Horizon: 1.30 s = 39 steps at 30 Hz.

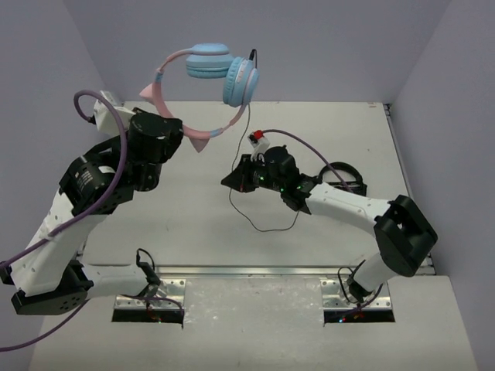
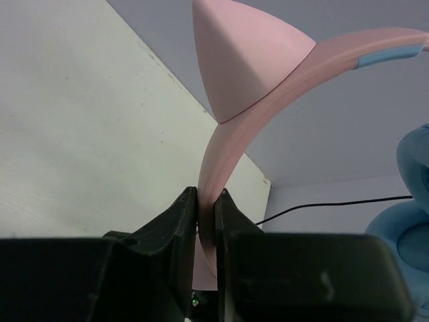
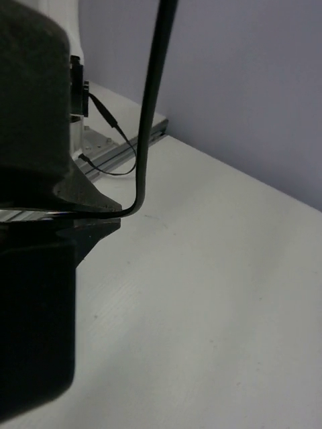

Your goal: Wrap the headphones

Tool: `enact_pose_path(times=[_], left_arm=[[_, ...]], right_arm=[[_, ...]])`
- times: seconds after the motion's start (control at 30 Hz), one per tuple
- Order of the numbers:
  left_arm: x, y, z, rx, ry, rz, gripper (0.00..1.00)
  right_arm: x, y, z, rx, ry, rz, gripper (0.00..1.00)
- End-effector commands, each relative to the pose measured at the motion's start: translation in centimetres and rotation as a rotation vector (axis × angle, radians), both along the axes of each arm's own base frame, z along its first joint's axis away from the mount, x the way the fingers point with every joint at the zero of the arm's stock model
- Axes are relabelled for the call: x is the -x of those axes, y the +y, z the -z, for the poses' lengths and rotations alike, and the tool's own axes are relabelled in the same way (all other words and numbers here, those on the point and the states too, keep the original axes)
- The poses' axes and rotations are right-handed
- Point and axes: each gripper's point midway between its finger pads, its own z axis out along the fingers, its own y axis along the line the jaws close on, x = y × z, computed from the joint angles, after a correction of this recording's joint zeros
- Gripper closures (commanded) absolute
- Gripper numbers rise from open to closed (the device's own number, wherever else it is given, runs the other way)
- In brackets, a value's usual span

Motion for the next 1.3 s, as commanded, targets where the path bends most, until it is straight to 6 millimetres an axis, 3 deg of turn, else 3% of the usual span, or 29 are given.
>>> enact_pose_path(times=[0.0,0.03,0.1,0.2,0.27,0.5,0.67,0.7,0.73,0.77,0.83,0.97,1.27], left_arm=[[-1.0,1.8,-0.8,0.089,-0.077,-0.176,1.0],[-1.2,2.0,-0.6,0.098,-0.082,-0.199,1.0],[-1.6,2.2,0.3,0.093,-0.077,-0.235,1.0],[-2.2,2.8,0.9,0.077,-0.085,-0.29,1.0],[-2.6,3.4,1.2,0.058,-0.084,-0.325,1.0],[-4.6,5.1,3.2,0.008,-0.073,-0.409,0.99],[-5.7,6.9,4.9,-0.007,-0.034,-0.464,1.0],[-5.8,7.1,5.1,-0.034,-0.031,-0.469,1.0],[-6.0,7.1,5.1,-0.035,-0.035,-0.47,1.0],[-6.0,7.0,5.0,-0.03,-0.039,-0.469,1.0],[-6.1,6.8,5.1,-0.021,-0.039,-0.46,1.0],[-6.0,6.3,4.4,-0.001,-0.052,-0.417,1.0],[-5.2,6.4,1.5,-0.039,-0.053,-0.351,1.0]], right_arm=[[-0.2,-0.7,0.9,0.126,0.106,0.159,0.99],[-0.6,-0.6,0.5,0.144,0.116,0.188,0.99],[0.7,-0.8,2.2,0.266,0.166,0.188,0.99],[1.7,0.2,1.5,0.335,0.129,0.156,0.99],[2.8,0.4,2.2,0.399,0.128,0.125,0.99],[4.8,1.7,-0.6,0.464,0.009,0.023,0.99],[7.3,3.6,-2.3,0.486,-0.021,-0.206,0.99],[8.1,3.4,-1.7,0.523,-0.017,-0.252,0.99],[8.3,3.8,-2.7,0.513,-0.029,-0.276,0.99],[8.8,3.6,-1.7,0.557,0.005,-0.306,0.99],[8.9,3.3,-1.7,0.59,0.007,-0.319,0.99],[7.8,1.8,-0.7,0.674,-0.005,-0.249,0.99],[6.7,-1.0,4.7,0.816,0.05,-0.156,0.99]])
